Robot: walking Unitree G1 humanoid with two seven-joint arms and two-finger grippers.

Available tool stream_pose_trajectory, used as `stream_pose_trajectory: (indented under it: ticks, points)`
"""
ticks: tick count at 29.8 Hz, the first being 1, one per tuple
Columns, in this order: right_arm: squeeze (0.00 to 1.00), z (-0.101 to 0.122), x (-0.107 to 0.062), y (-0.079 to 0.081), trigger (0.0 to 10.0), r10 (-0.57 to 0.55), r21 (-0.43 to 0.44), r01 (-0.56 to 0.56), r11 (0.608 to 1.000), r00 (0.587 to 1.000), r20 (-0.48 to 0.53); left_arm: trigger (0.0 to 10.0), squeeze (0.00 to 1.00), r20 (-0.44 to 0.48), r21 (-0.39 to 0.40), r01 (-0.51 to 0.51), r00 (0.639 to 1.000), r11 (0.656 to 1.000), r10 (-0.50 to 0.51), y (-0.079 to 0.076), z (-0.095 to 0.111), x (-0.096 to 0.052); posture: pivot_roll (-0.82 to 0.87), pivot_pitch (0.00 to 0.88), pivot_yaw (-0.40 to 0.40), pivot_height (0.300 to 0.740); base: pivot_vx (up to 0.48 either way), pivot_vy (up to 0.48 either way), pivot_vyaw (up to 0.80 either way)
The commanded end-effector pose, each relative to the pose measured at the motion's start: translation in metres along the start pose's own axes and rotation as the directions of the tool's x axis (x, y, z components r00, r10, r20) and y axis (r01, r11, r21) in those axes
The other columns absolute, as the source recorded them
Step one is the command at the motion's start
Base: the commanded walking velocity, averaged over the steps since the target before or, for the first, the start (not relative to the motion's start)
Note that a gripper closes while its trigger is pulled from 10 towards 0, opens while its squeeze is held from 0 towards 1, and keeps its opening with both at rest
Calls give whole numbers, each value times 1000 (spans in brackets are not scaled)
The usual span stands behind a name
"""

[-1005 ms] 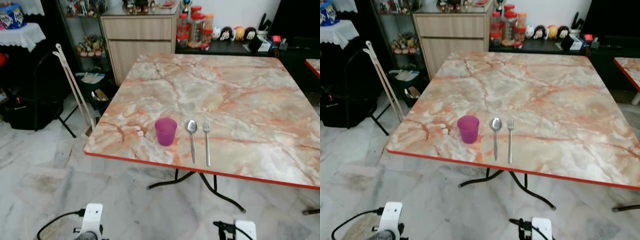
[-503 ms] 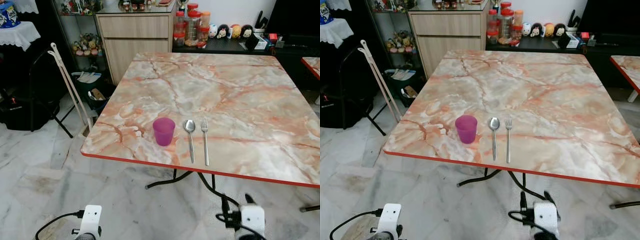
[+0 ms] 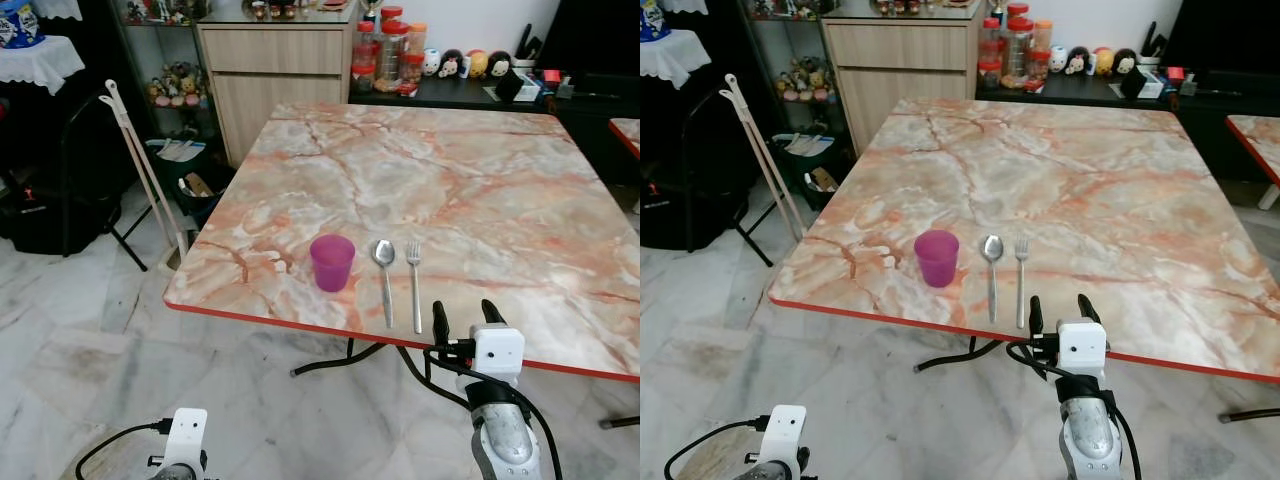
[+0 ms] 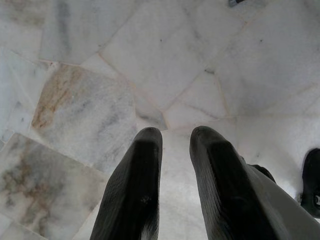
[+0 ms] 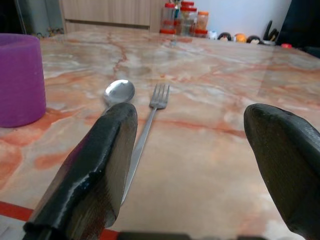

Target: Setting the table

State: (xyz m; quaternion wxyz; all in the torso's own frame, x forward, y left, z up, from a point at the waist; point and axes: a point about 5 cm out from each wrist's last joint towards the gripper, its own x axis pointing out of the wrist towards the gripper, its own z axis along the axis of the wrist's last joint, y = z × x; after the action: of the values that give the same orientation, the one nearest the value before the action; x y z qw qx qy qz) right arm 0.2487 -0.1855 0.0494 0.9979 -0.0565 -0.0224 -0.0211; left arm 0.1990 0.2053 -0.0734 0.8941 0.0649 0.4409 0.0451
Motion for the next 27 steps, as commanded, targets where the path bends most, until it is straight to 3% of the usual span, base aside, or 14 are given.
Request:
stream_pose_trajectory:
  ticks: [1, 10, 16, 27]
  points:
    - [0, 6, 4, 0, 10000, -4, 17, 4, 1000, 1000, 15, 10000, 0, 4, -8, -13, 1000, 1000, 13, 2, 1, 0, -49, 0, 8, 740, 0, 0, 0]
    - [0, 13, 36, -3, 10000, -44, 57, 45, 997, 999, -21, 10000, 0, 6, -10, -6, 1000, 1000, 6, -2, 4, 1, -53, 0, 16, 740, 0, 0, 0]
    - [0, 6, 56, 5, 10000, -62, 67, 70, 995, 992, -114, 10000, 0, 21, -22, -4, 1000, 1000, 4, -4, 12, 2, -54, 0, 16, 740, 0, 0, 0]
    - [0, 6, 69, 20, 10000, -38, 111, 55, 992, 987, -153, 10000, 0, 17, -21, -2, 1000, 1000, 2, -6, 9, 2, -51, 0, 21, 740, 0, 0, 0]
